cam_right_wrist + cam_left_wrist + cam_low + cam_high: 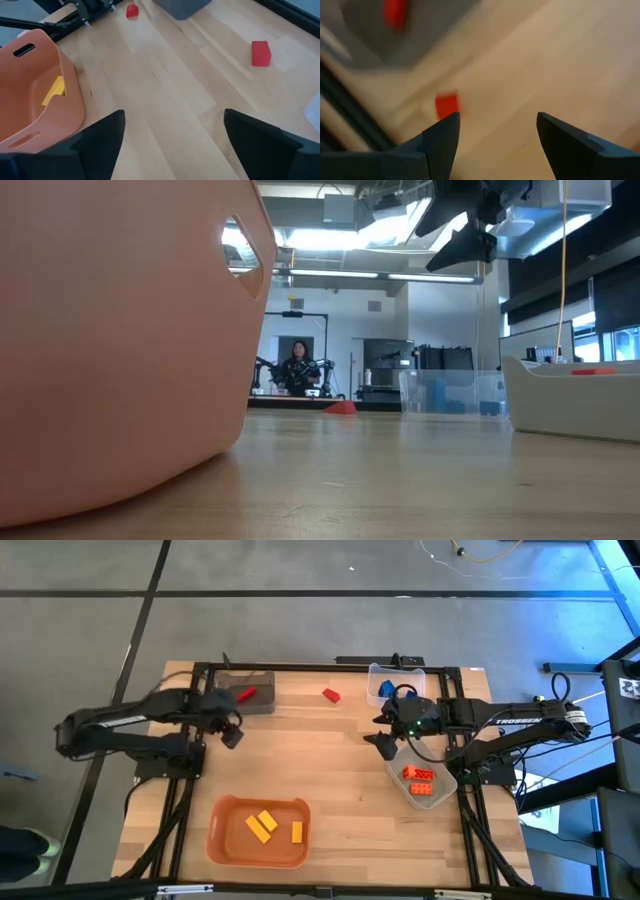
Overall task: Sort & place blocks by color
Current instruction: Put the bottom red block into the black transparent bin
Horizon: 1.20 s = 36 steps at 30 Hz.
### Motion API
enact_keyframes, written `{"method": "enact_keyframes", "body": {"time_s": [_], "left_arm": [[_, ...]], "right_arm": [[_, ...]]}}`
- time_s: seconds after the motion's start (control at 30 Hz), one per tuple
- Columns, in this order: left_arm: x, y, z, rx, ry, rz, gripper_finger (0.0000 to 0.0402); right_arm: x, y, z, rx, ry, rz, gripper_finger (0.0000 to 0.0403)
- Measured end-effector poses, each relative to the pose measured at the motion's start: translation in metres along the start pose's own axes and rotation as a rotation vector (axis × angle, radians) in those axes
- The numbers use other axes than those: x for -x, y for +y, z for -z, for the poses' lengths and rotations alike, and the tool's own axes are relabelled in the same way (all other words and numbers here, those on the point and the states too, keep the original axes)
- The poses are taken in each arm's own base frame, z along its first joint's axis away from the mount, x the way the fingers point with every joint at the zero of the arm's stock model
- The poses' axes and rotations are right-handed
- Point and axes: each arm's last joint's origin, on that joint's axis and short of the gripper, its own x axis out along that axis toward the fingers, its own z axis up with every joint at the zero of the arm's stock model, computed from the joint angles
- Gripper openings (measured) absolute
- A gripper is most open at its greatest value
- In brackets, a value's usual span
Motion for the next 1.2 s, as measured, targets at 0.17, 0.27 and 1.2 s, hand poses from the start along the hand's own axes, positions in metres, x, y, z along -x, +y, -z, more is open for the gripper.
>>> {"method": "enact_keyframes", "body": {"time_s": [0.17,0.27,1.2], "left_arm": [[-0.051,0.016,0.019,0.103,0.111,-0.095,0.0255],[-0.073,0.027,0.031,0.143,0.128,-0.172,0.0255],[-0.118,0.028,0.024,0.144,0.121,-0.255,0.0251]], "right_arm": [[0.0,0.0,0.0,-0.002,-0.002,-0.001,0.0337],[0.0,0.0,0.0,-0.003,-0.002,-0.001,0.0337],[0.0,-0.001,-0.001,-0.002,-0.018,0.021,0.0337]]}}
